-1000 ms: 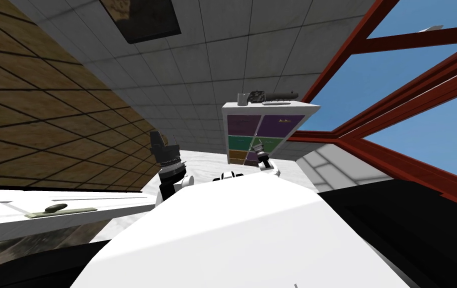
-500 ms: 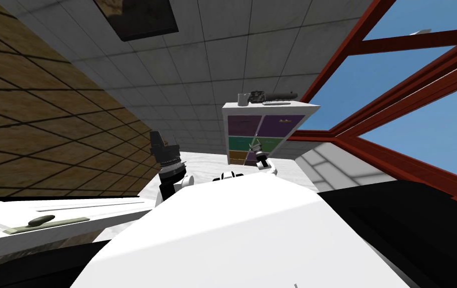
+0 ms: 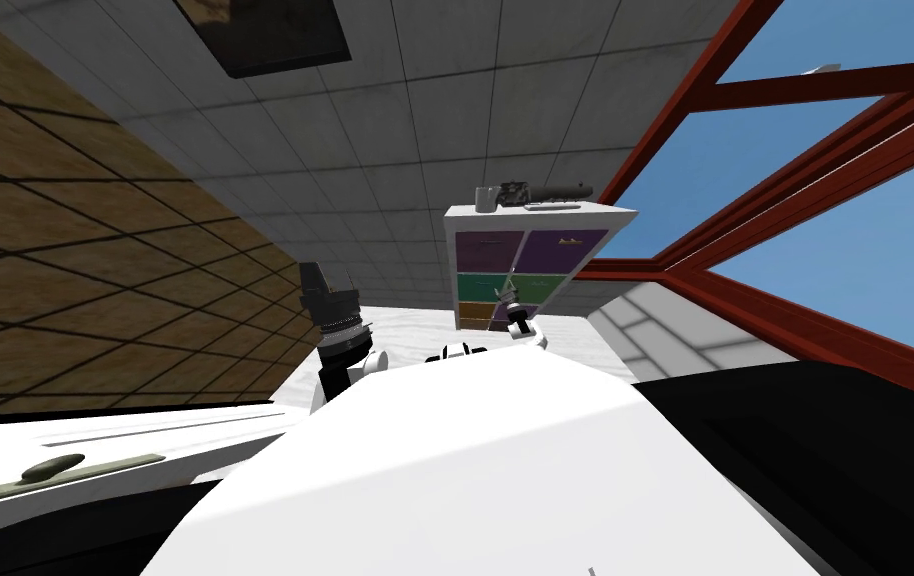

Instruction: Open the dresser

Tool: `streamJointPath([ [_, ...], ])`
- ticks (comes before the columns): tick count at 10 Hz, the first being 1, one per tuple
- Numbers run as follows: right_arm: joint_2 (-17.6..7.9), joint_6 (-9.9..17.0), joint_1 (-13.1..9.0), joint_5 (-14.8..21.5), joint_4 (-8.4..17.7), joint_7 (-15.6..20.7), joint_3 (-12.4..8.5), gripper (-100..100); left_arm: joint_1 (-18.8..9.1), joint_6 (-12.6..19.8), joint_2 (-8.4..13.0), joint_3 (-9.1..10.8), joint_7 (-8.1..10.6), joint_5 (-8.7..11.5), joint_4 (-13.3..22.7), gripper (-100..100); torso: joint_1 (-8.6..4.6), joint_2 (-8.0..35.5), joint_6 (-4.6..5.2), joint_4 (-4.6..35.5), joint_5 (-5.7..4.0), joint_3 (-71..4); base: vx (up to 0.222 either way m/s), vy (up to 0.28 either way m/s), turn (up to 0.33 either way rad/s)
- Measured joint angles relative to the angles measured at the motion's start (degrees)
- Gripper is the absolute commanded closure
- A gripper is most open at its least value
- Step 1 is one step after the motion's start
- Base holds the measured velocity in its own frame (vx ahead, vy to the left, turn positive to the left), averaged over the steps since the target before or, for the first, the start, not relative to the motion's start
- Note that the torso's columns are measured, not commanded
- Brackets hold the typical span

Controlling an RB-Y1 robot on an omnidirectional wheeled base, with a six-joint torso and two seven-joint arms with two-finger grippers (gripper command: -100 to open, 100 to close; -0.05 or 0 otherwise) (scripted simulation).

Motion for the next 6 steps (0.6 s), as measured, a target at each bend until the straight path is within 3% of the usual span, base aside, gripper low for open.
streamJointPath([
  [3, 2.6, -0.6, -1.8, 0.4, 2.6, 3.9, -0.4, -100, 0.0, 0.0, 0.0, 0.00, 0.00, 0.0, 0.0, 0, -0.04, 0.0, 0.01, 0.0, -0.01, 0.0, 0.025, 0.029, -0.055],
  [6, 8.3, -0.8, -3.0, 1.0, 4.0, 7.7, -0.4, -100, 0.0, 0.0, 0.0, 0.00, 0.00, 0.0, 0.0, 0, -0.05, 0.1, 0.01, 0.0, -0.01, 0.0, 0.016, 0.023, -0.027],
])
